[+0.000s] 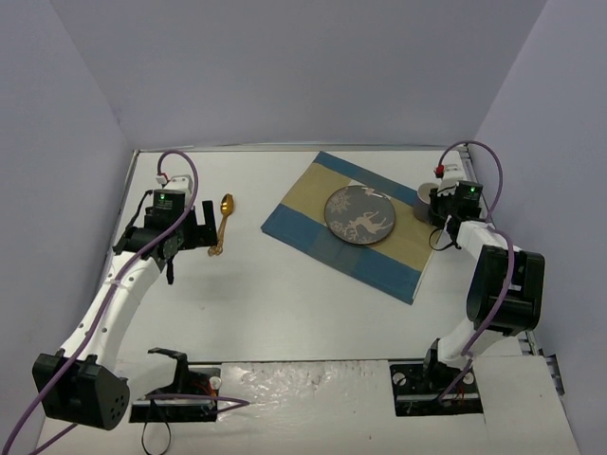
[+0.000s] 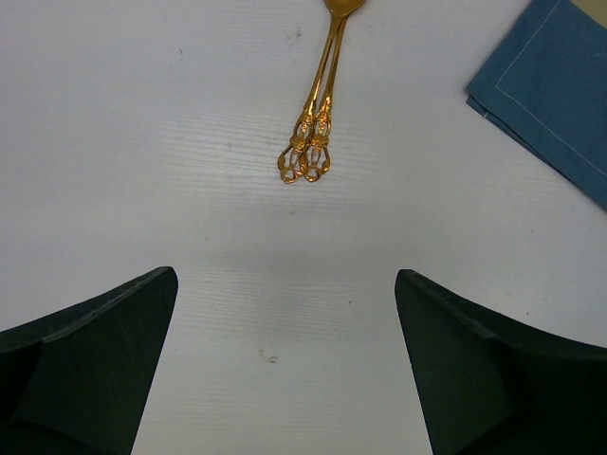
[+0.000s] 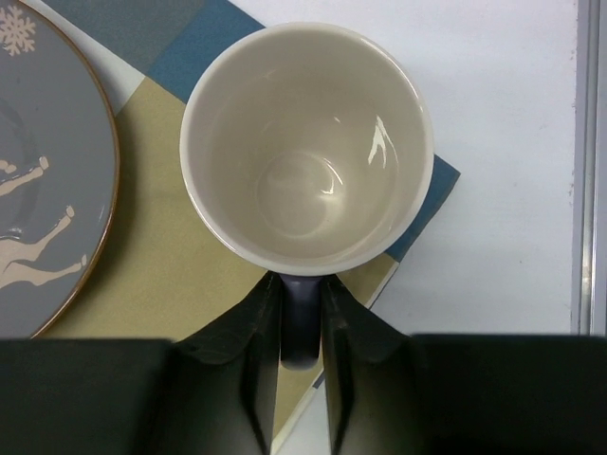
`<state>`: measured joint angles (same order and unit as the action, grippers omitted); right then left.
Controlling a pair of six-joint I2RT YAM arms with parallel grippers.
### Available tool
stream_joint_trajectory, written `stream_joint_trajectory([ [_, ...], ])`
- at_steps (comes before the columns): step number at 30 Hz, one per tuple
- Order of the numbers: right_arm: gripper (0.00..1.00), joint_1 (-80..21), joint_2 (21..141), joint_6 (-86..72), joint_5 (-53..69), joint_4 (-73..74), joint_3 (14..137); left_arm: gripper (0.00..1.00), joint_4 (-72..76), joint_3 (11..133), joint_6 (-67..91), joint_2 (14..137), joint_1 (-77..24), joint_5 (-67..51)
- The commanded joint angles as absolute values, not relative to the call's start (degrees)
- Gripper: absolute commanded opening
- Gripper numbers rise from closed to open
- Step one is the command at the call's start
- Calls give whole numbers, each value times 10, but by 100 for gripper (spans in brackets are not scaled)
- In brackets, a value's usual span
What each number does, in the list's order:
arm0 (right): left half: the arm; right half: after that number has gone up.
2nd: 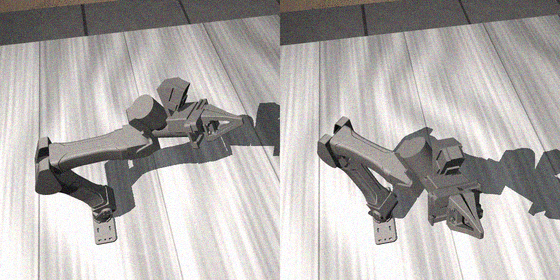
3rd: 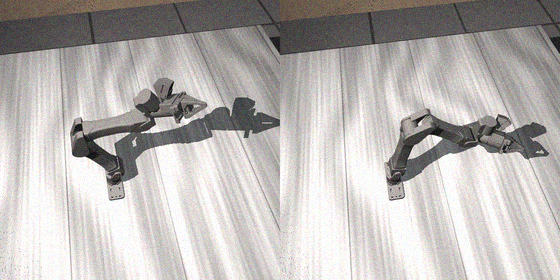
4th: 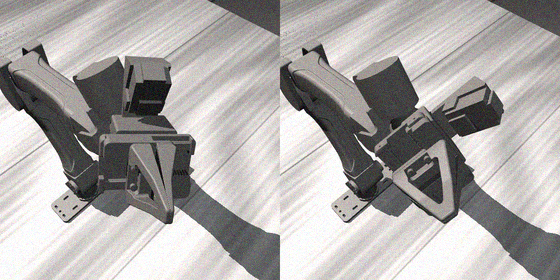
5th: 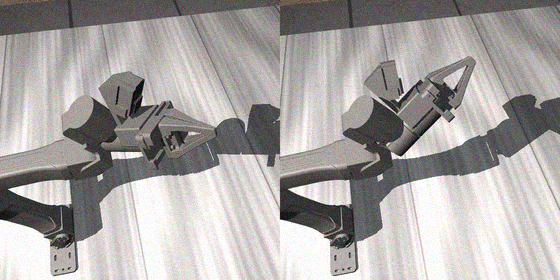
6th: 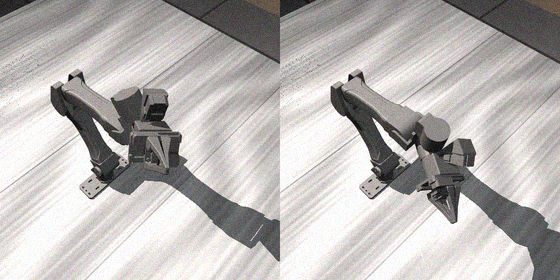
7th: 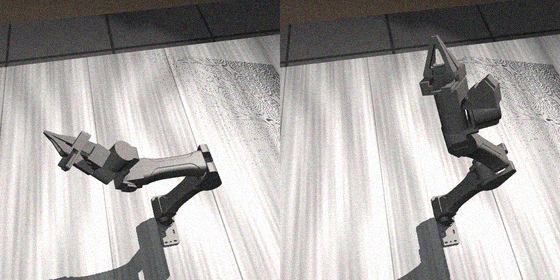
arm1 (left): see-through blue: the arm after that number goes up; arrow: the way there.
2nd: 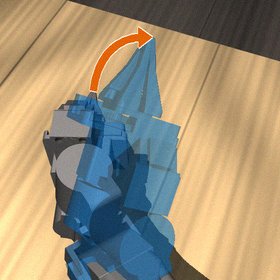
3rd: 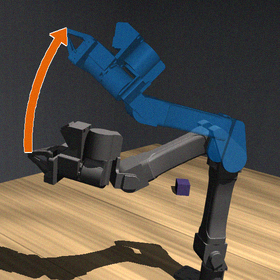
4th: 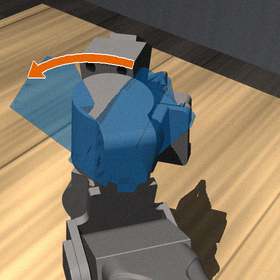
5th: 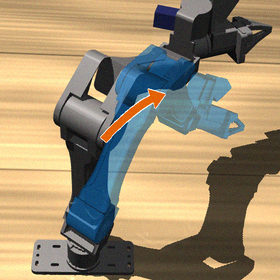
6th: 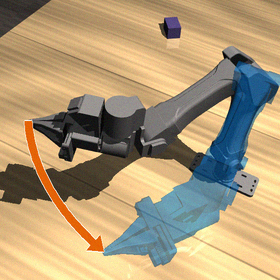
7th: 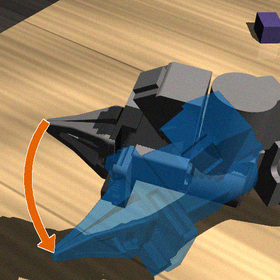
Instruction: Set the dinner table for one person
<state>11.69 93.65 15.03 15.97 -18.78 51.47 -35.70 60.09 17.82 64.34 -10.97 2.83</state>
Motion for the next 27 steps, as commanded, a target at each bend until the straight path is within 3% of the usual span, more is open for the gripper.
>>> stream_joint_trajectory([
  [1,27,121,921,145,154,-250,504,97,-330,606,167,641,-105,28],
  [3,39,121,911,141,149,-240,502,97,-330,606,167,640,-105,27],
  [16,84,118,689,-2,74,-170,518,97,-319,602,173,666,-105,7],
  [22,92,106,582,-130,150,-200,509,97,-322,629,188,744,-106,-11],
  [27,93,66,542,-190,181,-224,492,97,-328,691,189,824,-106,-13],
])
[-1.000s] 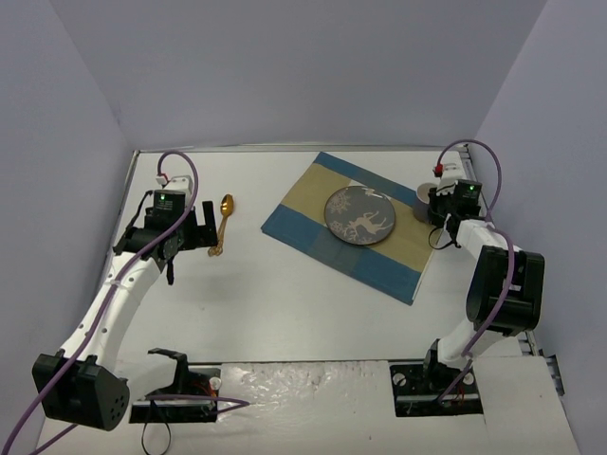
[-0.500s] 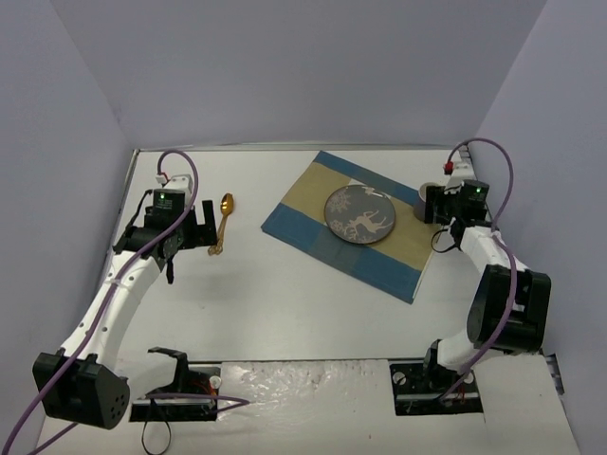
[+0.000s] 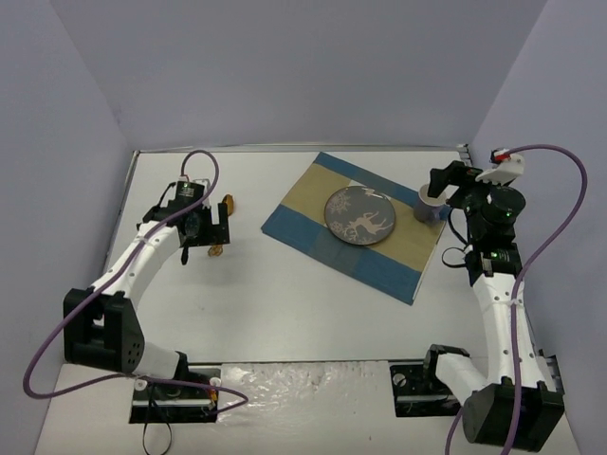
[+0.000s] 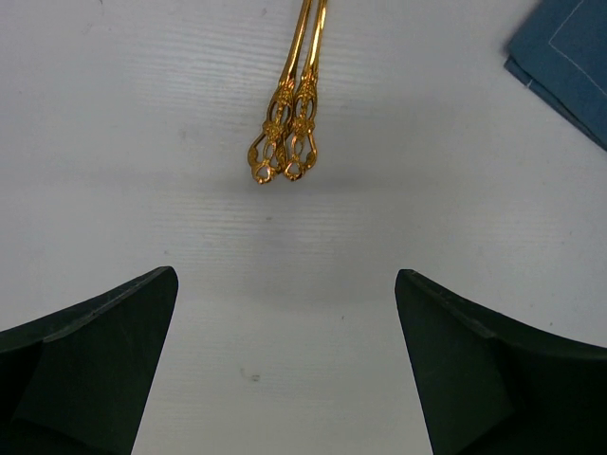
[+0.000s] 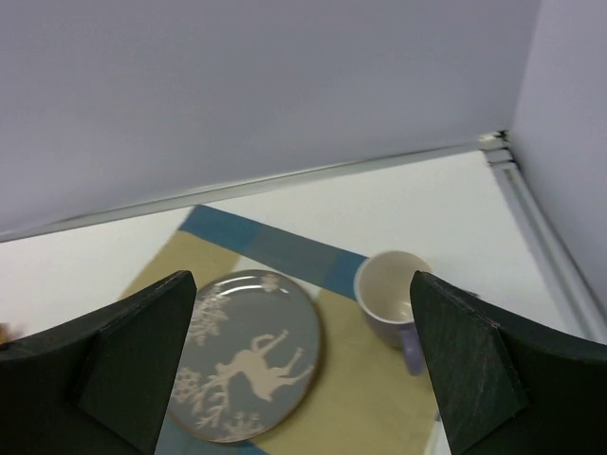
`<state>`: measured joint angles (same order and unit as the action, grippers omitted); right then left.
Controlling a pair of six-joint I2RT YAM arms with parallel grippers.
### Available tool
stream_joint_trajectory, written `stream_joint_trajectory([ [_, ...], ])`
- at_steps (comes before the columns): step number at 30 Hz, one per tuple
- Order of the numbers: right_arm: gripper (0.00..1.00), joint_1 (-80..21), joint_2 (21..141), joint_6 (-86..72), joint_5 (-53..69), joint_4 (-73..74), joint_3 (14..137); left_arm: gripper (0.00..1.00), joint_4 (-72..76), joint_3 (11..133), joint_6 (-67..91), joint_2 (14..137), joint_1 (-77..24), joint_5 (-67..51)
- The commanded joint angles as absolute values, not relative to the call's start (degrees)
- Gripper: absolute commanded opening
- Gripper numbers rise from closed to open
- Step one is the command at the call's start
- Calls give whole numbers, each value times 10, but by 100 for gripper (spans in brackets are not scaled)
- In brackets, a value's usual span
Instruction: Set the dinner table for one person
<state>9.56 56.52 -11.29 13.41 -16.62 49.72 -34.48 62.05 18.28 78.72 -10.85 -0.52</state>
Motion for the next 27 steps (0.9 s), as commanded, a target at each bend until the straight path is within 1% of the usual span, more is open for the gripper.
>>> stream_joint_trajectory([
  [1,93,52,533,-197,187,-226,486,96,-328,708,187,847,-105,-12],
  [2,93,50,531,-199,191,-227,484,96,-326,711,186,854,-104,-13],
  [6,93,32,499,-239,241,-244,452,85,-289,749,166,932,-93,-23],
  [10,93,7,470,-249,257,-240,439,77,-272,786,142,994,-76,-54],
  [13,93,-15,448,-264,277,-253,422,64,-271,815,126,1035,-70,-55],
  [15,93,-23,431,-268,287,-256,418,58,-262,830,115,1052,-62,-68],
  [16,93,-25,431,-268,287,-256,417,57,-262,831,115,1052,-62,-68],
  [18,93,-29,413,-254,294,-235,417,49,-259,851,104,1081,-57,-84],
  [22,93,-36,399,-223,294,-199,423,44,-259,863,94,1109,-56,-83],
  [26,93,-39,393,-209,294,-184,423,36,-258,869,90,1126,-51,-85],
  [27,93,-39,393,-208,294,-182,422,36,-258,868,88,1129,-51,-86],
])
